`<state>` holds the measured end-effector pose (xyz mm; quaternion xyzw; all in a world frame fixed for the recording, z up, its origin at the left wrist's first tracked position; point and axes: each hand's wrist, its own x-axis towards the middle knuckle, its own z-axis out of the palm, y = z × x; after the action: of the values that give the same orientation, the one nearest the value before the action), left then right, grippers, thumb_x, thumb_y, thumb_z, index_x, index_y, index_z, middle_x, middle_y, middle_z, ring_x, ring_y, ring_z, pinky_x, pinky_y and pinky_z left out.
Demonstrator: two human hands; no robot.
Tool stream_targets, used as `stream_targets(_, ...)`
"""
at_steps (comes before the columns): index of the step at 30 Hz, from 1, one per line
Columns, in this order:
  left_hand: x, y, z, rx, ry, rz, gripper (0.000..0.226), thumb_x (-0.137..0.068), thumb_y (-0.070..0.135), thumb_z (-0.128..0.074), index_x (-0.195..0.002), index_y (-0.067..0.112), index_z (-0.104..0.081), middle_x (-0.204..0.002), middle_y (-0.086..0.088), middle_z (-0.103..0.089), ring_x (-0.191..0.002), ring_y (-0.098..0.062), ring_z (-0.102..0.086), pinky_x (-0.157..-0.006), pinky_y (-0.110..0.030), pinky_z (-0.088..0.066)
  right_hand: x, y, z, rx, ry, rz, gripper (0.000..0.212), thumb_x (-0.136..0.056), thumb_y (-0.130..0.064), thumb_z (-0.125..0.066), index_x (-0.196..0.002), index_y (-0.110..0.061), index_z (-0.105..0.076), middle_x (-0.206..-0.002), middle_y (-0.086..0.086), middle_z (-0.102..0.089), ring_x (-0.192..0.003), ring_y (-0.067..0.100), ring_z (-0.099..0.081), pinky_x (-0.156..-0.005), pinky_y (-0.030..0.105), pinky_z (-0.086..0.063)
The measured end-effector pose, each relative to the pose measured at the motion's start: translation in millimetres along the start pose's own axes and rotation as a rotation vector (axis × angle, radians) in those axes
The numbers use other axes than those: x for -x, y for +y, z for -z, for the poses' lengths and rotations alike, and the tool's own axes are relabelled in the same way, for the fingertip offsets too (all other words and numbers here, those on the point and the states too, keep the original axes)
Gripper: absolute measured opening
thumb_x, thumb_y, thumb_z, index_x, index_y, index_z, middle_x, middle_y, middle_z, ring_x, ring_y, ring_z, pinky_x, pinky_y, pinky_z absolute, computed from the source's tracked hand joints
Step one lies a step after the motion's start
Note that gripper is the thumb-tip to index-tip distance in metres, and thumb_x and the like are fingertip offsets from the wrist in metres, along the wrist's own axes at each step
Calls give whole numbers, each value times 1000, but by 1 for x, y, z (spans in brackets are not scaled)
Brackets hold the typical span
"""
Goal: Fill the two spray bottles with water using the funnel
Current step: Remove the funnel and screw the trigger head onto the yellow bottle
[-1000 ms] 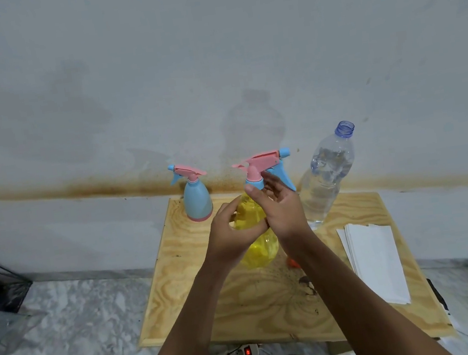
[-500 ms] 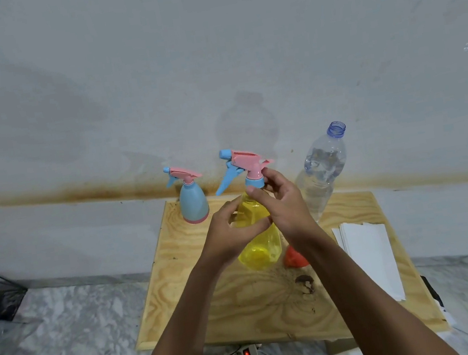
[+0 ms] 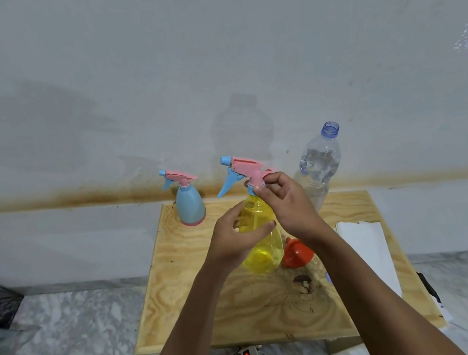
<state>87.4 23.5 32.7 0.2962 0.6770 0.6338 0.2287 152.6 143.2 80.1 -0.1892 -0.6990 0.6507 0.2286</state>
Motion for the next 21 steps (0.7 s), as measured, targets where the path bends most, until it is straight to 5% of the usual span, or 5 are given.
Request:
stream_targets(5, 1, -4, -3, -34, 9, -26, 41, -78, 24, -81, -117, 25, -69, -102, 6, -76, -98, -13, -70, -92, -40, -56, 5, 2, -4, -24, 82, 13, 12, -91, -12, -68, -91, -20, -59, -90, -8, -74, -90, 1, -70, -76, 14, -50)
stream_targets(9, 3, -3, -8, -42, 37, -77, 41, -80, 17, -81, -118, 24, -68, -99, 8, -74, -94, -6, -69, -82, -23, -53, 6, 4, -10, -29, 150, 33, 11, -91, -14, -69, -91, -19, -60, -95, -2, -76, -94, 7, -72, -76, 15, -51)
stream_targets(13, 0, -5, -4, -27, 31, -48, 40, -78, 18, -82, -115, 25, -69, -98, 4, -75, -93, -12, -70, -85, -34, -56, 5, 4, -10, -77, 132, 11, 11, -90, -16, -71, -94, -17, -60, -94, 0, -77, -93, 9, -72, -75, 17, -51)
stream_targets(16, -2, -10, 4, -60, -20, -10, 35, -77, 24, -82, -110, 27, -70, -95, 3, -75, -92, -18, -71, -87, -45, -57, 4, 5, -6, -29, 109, -28, 16, -86, -24, -75, -92, -20, -61, -95, -1, -78, -87, 6, -71, -75, 20, -51)
stream_targets(21, 4, -7, 7, -36, -59, 9, 35, -79, 21, -82, -112, 23, -69, -96, 4, -75, -91, -13, -71, -83, -30, -56, 1, 6, -7, 45, 114, -36, 24, -83, -29, -78, -101, -21, -65, -97, 0, -76, -94, 15, -72, -86, 39, -57)
